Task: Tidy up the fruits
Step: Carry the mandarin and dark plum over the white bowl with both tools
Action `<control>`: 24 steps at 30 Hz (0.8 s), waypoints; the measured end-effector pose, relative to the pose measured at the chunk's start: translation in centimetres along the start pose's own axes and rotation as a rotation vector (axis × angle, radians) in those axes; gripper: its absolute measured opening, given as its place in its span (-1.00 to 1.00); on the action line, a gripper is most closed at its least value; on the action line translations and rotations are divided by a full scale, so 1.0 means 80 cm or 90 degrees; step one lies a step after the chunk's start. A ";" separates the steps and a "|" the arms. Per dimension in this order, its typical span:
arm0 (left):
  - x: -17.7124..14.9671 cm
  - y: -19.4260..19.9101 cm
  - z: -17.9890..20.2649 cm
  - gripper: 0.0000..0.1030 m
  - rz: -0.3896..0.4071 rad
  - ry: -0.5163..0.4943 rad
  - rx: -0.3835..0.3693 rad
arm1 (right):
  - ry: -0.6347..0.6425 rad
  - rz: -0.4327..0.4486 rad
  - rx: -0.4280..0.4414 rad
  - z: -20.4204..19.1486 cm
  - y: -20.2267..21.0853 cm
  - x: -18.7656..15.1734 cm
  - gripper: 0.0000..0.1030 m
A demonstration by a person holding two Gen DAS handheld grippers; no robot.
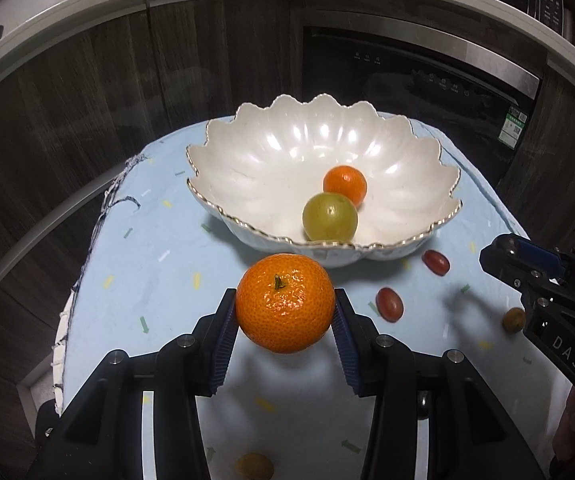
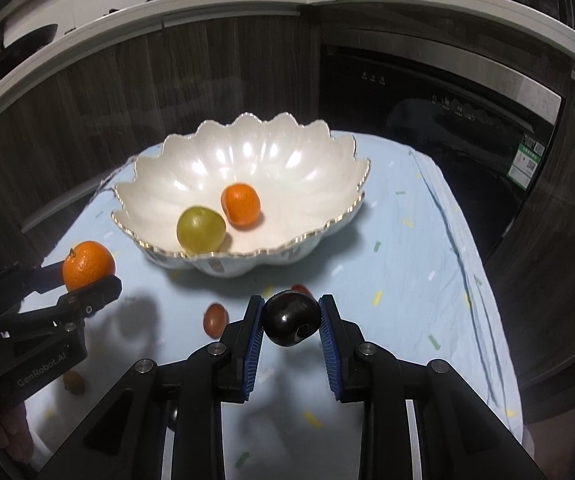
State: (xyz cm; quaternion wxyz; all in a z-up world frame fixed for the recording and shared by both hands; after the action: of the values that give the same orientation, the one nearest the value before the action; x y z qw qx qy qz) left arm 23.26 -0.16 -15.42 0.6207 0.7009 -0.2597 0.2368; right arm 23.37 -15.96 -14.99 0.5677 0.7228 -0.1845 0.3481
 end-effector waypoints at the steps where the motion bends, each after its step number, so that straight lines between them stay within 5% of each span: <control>1: 0.002 0.001 -0.001 -0.13 0.002 0.001 0.001 | 0.001 0.002 0.000 0.000 0.001 0.002 -0.44; 24: 0.071 -0.014 -0.019 -0.12 0.019 0.015 0.020 | 0.025 0.053 -0.015 0.006 -0.009 0.081 -0.44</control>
State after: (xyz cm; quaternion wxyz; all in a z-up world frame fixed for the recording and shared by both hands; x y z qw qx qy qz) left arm 28.25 1.04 -12.40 0.6091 0.7036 -0.2590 0.2585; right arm 28.47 -15.36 -10.96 0.5646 0.7011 -0.2071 0.3832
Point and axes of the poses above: each gripper's, at about its wrist camera, not at the fingertips, and y roughly against the way its jaws point, z to its right, x to its top, the point moved 7 cm from there along -y, roughly the way its jaws point, and after that the axes turned 9 degrees about x, right-handed, at the moved point
